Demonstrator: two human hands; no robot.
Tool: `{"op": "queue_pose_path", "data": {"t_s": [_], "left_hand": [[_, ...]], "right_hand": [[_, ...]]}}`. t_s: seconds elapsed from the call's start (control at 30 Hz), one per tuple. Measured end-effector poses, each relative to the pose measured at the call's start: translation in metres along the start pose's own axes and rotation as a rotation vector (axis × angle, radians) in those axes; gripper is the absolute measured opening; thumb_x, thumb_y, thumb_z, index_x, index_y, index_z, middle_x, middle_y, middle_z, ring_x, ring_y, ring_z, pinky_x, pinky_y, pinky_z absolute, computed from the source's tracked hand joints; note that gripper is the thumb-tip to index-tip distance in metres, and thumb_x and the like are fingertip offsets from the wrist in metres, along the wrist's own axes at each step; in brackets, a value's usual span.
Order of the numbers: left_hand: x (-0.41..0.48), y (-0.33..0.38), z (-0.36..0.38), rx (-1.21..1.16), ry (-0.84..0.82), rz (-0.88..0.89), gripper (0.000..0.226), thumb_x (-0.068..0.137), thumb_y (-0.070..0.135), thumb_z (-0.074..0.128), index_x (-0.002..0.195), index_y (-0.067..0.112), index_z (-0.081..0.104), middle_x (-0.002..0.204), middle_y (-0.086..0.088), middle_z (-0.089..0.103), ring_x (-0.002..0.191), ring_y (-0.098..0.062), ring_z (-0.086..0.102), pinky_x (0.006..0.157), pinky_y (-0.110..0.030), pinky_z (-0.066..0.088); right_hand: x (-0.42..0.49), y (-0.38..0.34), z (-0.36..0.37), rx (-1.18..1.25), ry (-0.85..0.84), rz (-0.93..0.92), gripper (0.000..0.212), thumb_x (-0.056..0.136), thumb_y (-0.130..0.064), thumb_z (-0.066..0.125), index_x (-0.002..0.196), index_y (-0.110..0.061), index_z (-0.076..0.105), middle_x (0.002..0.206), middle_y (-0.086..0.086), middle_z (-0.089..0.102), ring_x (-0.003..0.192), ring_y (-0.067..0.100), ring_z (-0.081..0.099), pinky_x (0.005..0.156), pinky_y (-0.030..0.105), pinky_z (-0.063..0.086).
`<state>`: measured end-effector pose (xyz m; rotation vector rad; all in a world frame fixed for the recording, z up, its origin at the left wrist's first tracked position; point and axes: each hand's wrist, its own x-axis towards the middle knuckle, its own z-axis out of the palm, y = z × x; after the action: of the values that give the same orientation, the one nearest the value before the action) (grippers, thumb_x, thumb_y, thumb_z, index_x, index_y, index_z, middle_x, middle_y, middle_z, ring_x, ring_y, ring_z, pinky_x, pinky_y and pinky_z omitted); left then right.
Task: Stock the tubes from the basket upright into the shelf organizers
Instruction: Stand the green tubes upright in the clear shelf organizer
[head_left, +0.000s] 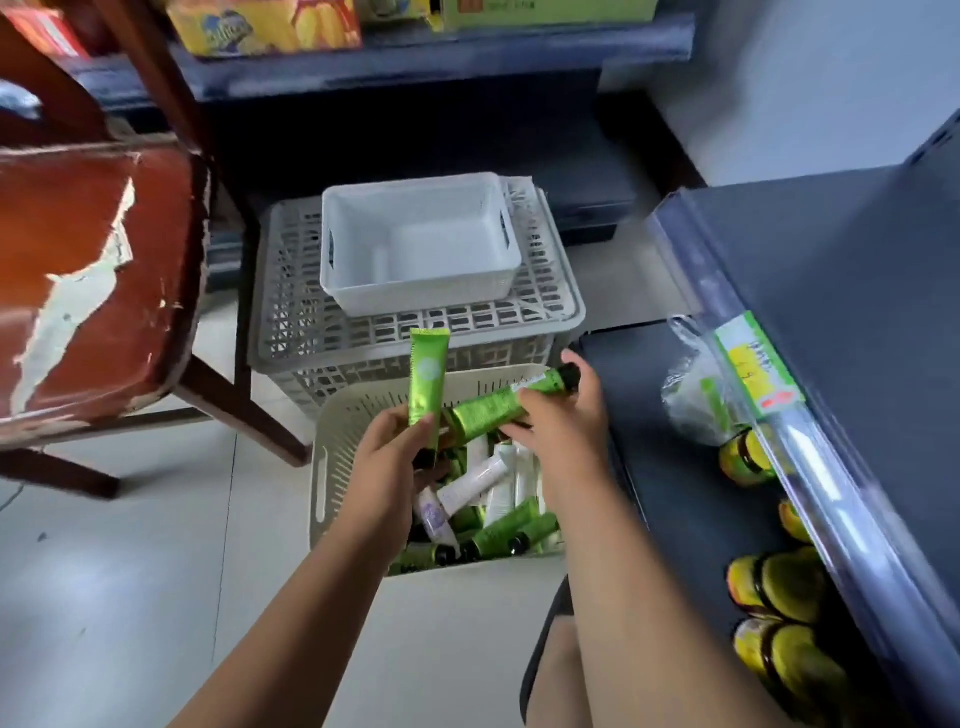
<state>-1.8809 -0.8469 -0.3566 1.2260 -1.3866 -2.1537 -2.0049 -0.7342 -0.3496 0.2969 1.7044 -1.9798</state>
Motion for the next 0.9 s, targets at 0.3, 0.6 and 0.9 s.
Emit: {"op": "queue_pose_path", "data": {"t_s": [0.3,0.6,0.9], "left_hand": [[-0.063,0.064,0.044,-0.179,-0.171,0.084,0.021,0.102,0.007,0.057,0.122,0.000,0.055,0.114,-0.021,0.069,0.105,-0.035,0.071,0.094,-0.049,0.059],[-0.129,0.114,0.102,-0.064,-0.428,0.361,0.020,0.101,-0.001,0.052,0.118,0.010,0.052,0.096,-0.016,0.057,0.080,-0.027,0.059,0.070,-0.043,0.056],[-0.213,0.119,0.177,-0.090,-0.706,0.383,0.012,0.102,0.016,0.059,0.112,0.011,0.055,0.106,-0.014,0.066,0.101,-0.025,0.071,0.088,-0.040,0.050]], "right_hand": [[-0.087,-0.084,-0.051,0.034,0.005,-0.073,0.010,0.087,-0.006,0.076,0.096,-0.008,0.076,0.088,0.018,0.071,0.067,0.024,0.064,0.064,0.030,0.056],[-0.157,-0.146,-0.084,0.004,-0.345,0.183,0.034,0.096,-0.016,0.064,0.119,0.009,0.064,0.110,0.033,0.068,0.069,0.031,0.070,0.060,0.034,0.060],[-0.238,-0.171,-0.161,0.184,-0.030,-0.312,0.019,0.081,0.001,0.078,0.098,-0.004,0.071,0.096,0.018,0.072,0.090,0.032,0.072,0.095,0.047,0.054]]}}
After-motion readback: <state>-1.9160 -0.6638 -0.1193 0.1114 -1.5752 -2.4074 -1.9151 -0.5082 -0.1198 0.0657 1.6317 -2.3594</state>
